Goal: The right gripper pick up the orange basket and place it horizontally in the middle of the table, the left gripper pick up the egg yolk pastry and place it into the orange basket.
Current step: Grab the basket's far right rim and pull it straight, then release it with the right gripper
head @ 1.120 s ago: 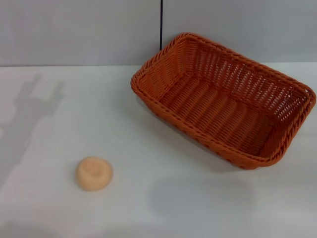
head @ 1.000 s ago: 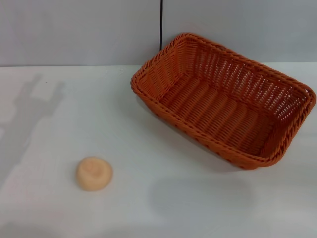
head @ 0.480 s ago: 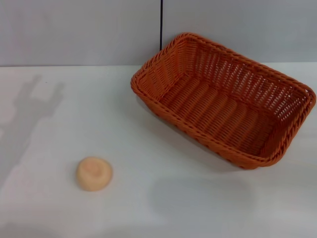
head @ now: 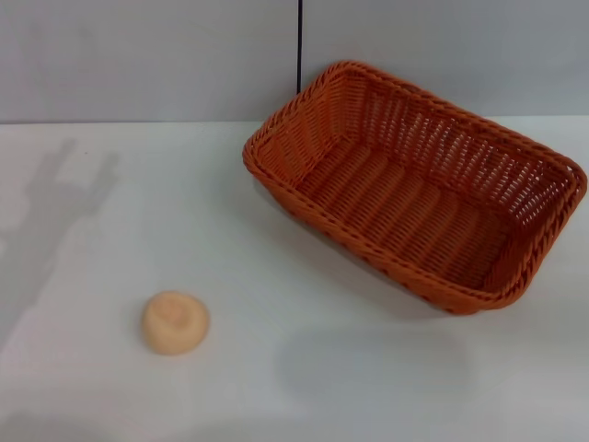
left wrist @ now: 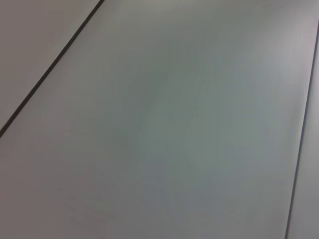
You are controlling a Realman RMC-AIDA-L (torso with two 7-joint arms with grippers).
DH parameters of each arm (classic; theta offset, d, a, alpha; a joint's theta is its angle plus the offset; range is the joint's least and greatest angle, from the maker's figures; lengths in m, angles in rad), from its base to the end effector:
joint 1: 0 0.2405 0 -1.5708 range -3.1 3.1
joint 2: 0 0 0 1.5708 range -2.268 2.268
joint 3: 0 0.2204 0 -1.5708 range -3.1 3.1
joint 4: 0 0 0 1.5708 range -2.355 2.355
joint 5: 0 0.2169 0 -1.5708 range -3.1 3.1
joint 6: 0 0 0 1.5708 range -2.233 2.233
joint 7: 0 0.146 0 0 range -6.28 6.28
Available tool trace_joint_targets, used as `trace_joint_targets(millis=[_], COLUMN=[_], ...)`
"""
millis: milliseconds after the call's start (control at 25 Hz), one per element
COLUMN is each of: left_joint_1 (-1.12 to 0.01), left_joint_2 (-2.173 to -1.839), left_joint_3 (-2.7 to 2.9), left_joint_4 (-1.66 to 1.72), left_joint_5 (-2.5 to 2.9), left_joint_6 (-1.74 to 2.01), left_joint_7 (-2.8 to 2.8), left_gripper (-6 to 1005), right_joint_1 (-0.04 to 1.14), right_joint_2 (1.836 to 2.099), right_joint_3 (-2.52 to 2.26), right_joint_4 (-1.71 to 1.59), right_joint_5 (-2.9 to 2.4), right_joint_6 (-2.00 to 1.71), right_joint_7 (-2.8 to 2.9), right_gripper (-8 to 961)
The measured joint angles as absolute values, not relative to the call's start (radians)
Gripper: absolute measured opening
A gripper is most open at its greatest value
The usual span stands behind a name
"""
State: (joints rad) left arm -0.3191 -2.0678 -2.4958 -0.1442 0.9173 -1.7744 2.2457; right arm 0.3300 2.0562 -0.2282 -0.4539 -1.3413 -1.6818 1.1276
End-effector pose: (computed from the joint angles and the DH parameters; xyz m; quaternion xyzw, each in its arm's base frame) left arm -0.2884 0.2624 0.0722 -0.6265 -0.2202 -0.5962 0.4512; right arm 0.3065 0.2786 0.1334 -0.6617 0.2144 0.5409 0.4728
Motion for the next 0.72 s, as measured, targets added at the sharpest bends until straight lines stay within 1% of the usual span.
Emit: trace_joint_targets(millis=[120,240,360,400,520,640,720], left_joint_1=[-0.319,-0.318,-0.318,-0.318,-0.318,-0.317,-0.317], left_joint_2=[-2.068,-2.068,-2.068,-2.068,-2.068,-2.068,-2.068], left_joint_3=[-2.496,-2.496,-2.496,-2.496,-2.494,-2.491,-2.491], left_joint_4=[-0.144,-0.143,-0.141,-0.14,-0.136,-0.13,-0.13], left_joint_5=[0.917,0.917,0.917,0.917,0.917,0.917,0.917], left_joint_6=[-1.774,-1.774,-1.774,-1.774,-1.775,-1.776,-1.776], left_joint_7=[2.246,2.246,2.246,2.246,2.246,2.246,2.246], left_gripper=[801,801,801,801,801,801,801], right_joint_1=[0.311,0.306,0.324,0.33,0.37,0.425,0.469], right_joint_2=[2.035,1.995,1.948,1.939,1.895,1.851,1.828], right_joint_3=[-0.332,-0.404,-0.453,-0.462,-0.501,-0.527,-0.532], right_joint_4=[-0.619,-0.802,-0.996,-1.034,-1.164,-1.218,-1.223], right_joint_5=[-1.354,-1.437,-1.587,-1.623,-1.771,-1.902,-1.975], right_joint_6=[-1.688,-1.69,-1.697,-1.7,-1.724,-1.773,-1.805], right_joint_7=[1.297,1.55,1.816,1.871,2.051,2.158,2.184], right_gripper=[598,601,604,605,608,612,614])
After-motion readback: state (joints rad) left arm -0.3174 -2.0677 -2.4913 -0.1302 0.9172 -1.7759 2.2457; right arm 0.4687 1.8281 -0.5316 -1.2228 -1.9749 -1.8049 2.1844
